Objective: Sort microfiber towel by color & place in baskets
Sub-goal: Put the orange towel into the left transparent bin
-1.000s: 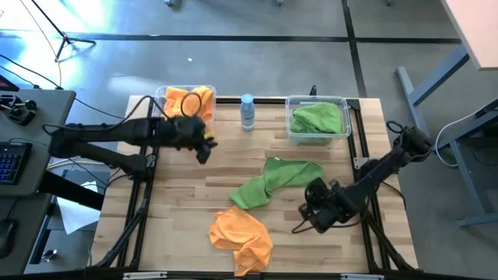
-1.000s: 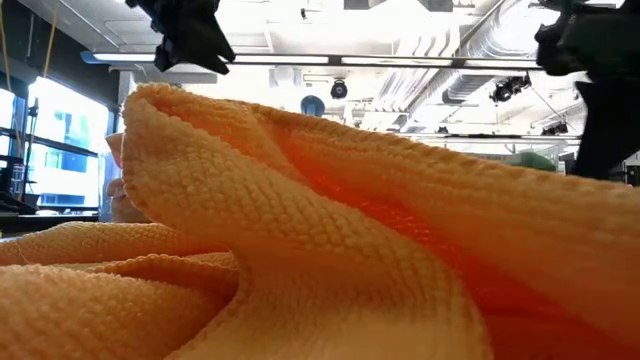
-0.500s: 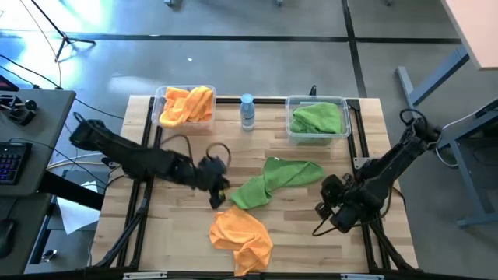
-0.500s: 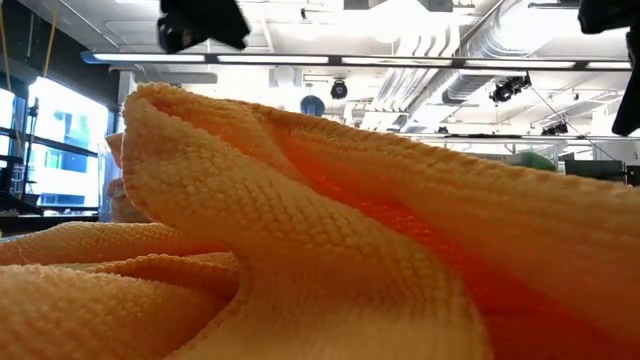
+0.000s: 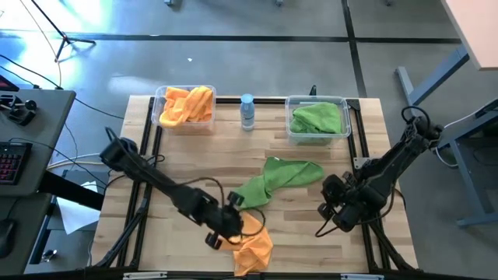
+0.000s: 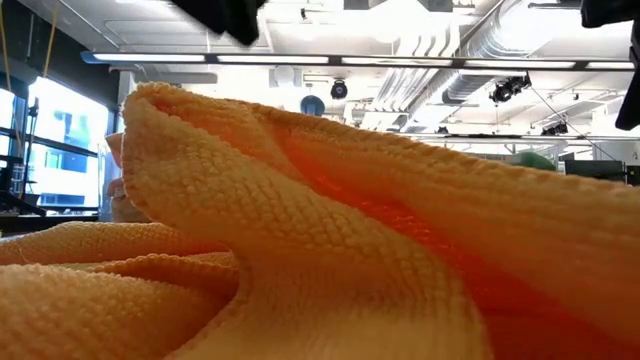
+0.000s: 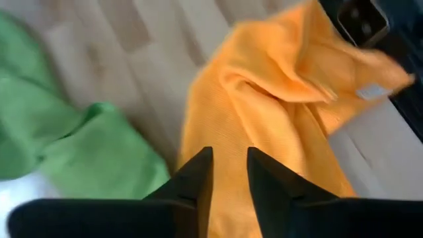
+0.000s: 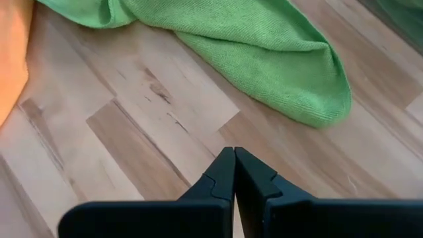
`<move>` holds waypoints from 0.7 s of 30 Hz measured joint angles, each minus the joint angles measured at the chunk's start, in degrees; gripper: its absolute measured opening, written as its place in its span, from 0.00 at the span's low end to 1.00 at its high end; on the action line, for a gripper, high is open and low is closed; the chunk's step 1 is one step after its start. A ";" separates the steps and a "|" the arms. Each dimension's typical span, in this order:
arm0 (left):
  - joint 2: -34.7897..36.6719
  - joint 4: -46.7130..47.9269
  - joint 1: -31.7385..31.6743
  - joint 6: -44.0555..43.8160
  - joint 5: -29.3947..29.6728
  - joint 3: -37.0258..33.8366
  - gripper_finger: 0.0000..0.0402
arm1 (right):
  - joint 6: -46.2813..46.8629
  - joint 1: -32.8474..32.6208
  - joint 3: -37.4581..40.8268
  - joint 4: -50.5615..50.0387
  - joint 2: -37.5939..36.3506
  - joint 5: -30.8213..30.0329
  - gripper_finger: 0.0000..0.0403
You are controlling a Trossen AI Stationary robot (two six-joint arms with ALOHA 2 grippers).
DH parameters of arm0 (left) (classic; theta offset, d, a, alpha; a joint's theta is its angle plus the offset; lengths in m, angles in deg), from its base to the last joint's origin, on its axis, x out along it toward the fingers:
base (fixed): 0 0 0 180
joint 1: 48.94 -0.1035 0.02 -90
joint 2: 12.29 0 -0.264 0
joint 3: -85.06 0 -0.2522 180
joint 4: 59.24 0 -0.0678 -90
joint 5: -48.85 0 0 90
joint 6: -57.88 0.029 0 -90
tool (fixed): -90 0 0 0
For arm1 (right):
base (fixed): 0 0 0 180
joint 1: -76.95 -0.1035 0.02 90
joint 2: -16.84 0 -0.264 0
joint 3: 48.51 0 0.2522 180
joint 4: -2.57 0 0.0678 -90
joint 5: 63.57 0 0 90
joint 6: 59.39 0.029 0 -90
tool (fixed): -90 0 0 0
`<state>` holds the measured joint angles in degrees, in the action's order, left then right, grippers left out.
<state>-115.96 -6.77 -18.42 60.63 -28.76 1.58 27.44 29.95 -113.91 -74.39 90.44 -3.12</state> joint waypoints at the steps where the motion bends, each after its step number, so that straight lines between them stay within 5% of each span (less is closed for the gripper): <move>1: -1.11 0.02 0.05 0.52 -0.82 0.30 0.22 | 0.16 -0.28 0.00 0.11 0.00 0.01 0.00; 12: -10.03 -5.05 -1.72 -1.15 -7.90 1.07 0.48 | 2.88 -3.69 0.02 2.24 0.35 0.12 0.00; 21: -17.42 -8.10 -1.87 0.02 -7.85 1.07 0.50 | 3.16 -3.78 0.02 2.28 0.38 0.18 0.00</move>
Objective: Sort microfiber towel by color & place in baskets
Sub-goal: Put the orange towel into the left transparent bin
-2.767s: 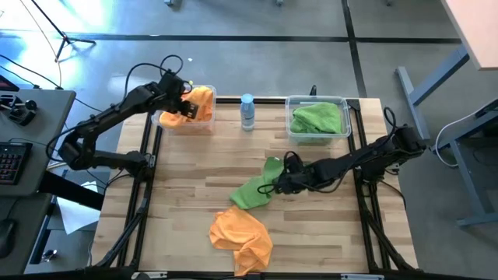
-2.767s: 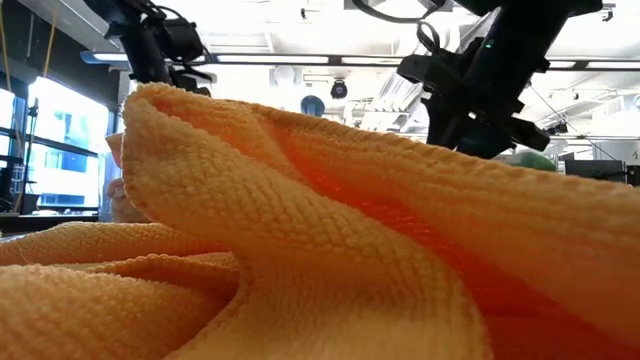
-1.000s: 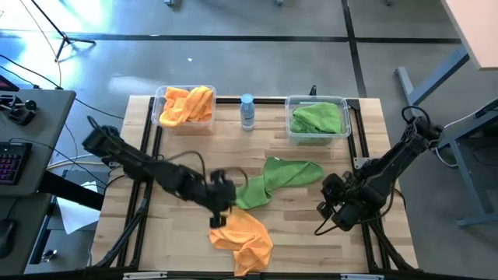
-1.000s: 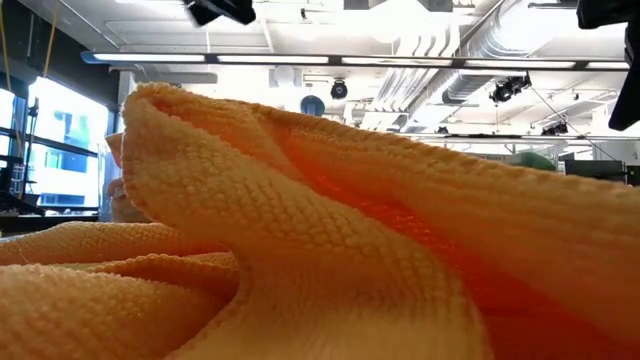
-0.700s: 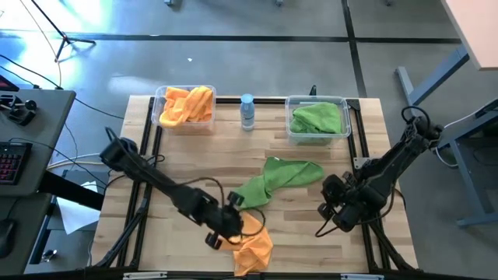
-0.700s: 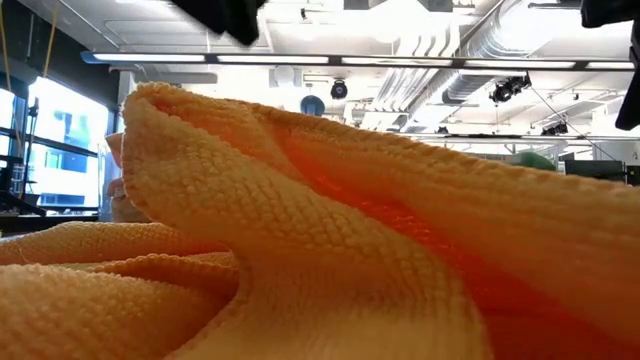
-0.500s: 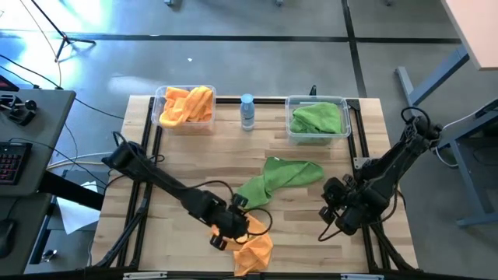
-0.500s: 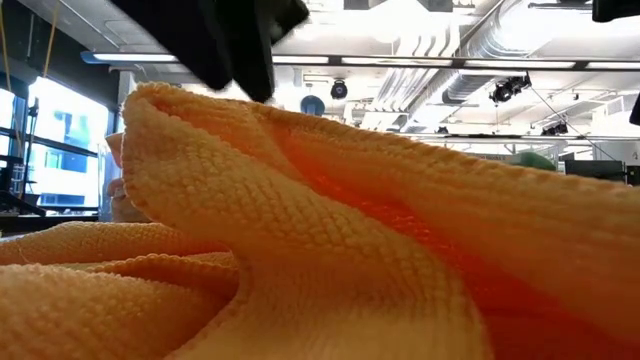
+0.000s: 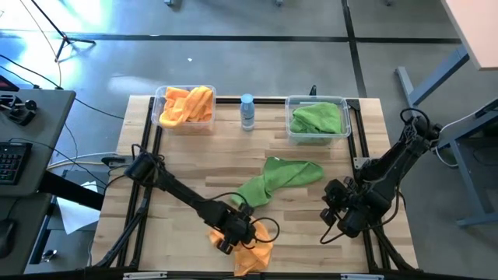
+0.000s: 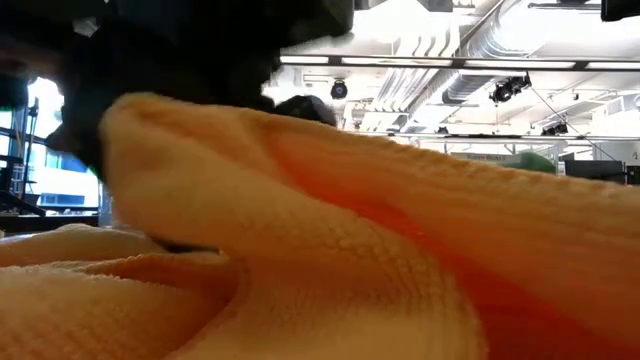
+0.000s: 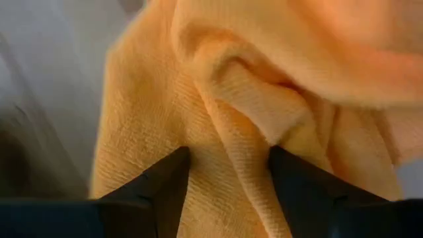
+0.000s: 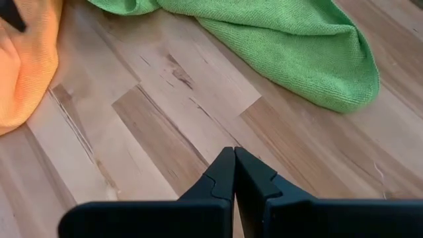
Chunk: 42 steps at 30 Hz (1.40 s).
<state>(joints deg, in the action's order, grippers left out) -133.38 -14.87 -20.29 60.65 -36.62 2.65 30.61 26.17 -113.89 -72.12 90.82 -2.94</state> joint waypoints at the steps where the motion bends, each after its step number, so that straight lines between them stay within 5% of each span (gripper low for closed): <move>1: -0.48 0.26 -0.18 -1.22 -0.30 0.02 0.48 | 0.00 0.00 0.00 -0.01 -0.01 0.00 0.00; 10: 1.48 16.79 -0.10 -4.42 0.72 0.07 0.03 | -0.02 0.00 0.00 -0.63 0.04 0.00 0.00; 18: 13.06 36.53 -0.68 -10.08 4.23 -0.88 0.01 | -0.02 0.00 0.00 -0.90 0.04 -0.06 0.00; 28: 37.37 45.02 -7.75 -16.03 17.50 -1.53 0.00 | -0.04 0.00 0.00 -0.94 0.04 -4.65 0.00; 35: 50.18 47.60 -19.84 -13.13 31.63 -1.51 0.00 | -0.04 0.96 0.00 -0.94 0.04 -4.68 0.00; 42: 55.71 45.71 -39.22 1.64 34.72 -1.51 0.00 | -0.26 3.32 0.00 -0.93 0.04 -4.68 0.00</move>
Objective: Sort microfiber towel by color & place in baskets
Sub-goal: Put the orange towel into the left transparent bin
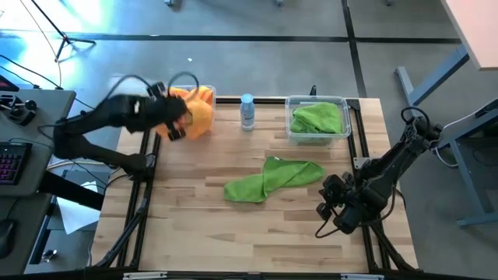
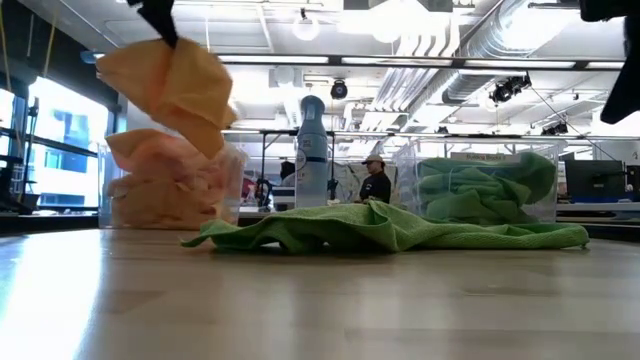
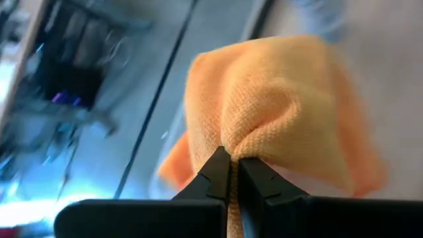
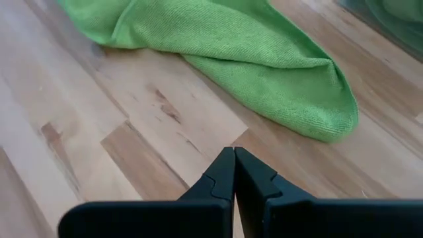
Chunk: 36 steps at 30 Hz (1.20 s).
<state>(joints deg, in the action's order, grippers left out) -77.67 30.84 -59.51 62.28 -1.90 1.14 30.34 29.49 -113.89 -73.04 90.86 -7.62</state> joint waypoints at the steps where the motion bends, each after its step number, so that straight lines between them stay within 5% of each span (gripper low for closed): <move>1: 0.29 0.09 -3.06 1.84 0.00 0.00 0.00 | 0.00 0.44 0.00 0.01 0.00 0.00 0.00; 9: -2.74 -2.66 -23.92 20.78 -5.74 0.02 0.00 | 0.00 4.73 0.00 -0.03 0.00 -0.02 0.00; 17: -13.73 -13.18 -30.55 29.04 -15.48 0.07 0.00 | 0.00 10.01 0.00 -0.03 0.00 -0.04 0.00; 22: -21.41 -13.69 -34.43 23.07 -29.66 0.07 0.00 | 0.22 12.46 0.00 0.22 0.00 -0.04 0.00; 36: -29.15 -12.95 -44.61 -11.34 -32.03 0.00 0.00 | 0.24 13.86 0.00 2.46 0.00 -0.04 0.00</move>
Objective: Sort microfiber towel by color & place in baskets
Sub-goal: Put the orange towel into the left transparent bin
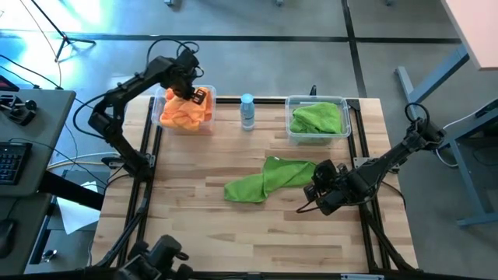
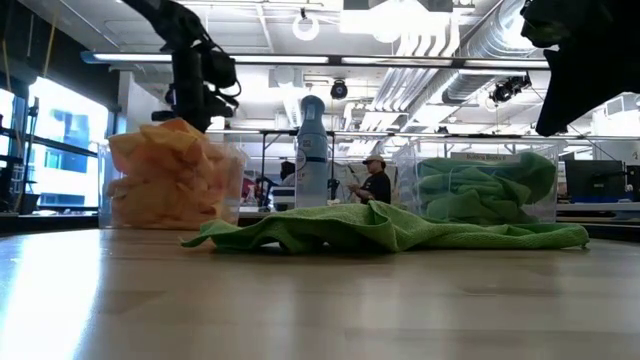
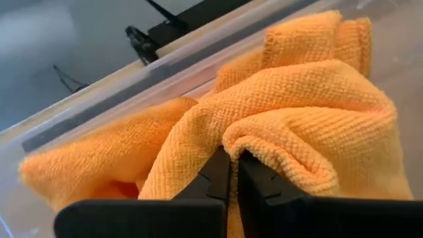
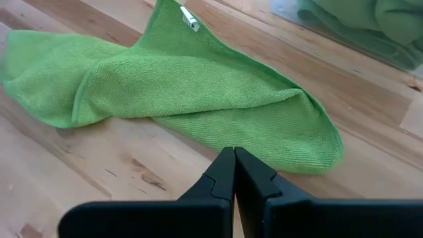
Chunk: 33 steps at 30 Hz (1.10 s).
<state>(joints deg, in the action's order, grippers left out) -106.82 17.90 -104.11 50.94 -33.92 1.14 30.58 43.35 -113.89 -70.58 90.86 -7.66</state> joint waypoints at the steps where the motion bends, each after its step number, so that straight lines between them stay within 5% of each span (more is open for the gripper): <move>1: -0.01 -0.01 0.14 -1.09 0.73 0.00 0.00 | 0.00 0.00 0.00 0.02 0.00 0.00 0.00; 7: 0.97 -1.81 1.44 -7.19 2.36 -7.21 0.00 | 0.00 0.00 0.00 0.05 0.00 0.01 0.00; 15: 7.62 -18.08 1.69 -21.68 2.38 -22.97 0.01 | 0.00 0.00 0.00 -0.12 0.00 0.02 0.00; 33: 5.60 -32.15 1.55 -26.96 1.92 -32.74 0.06 | 0.00 0.00 0.00 -2.02 0.00 0.02 0.00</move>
<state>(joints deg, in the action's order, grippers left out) -101.21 -14.26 -102.56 23.98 -32.01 -31.60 30.58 43.35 -113.89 -72.61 90.86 -7.64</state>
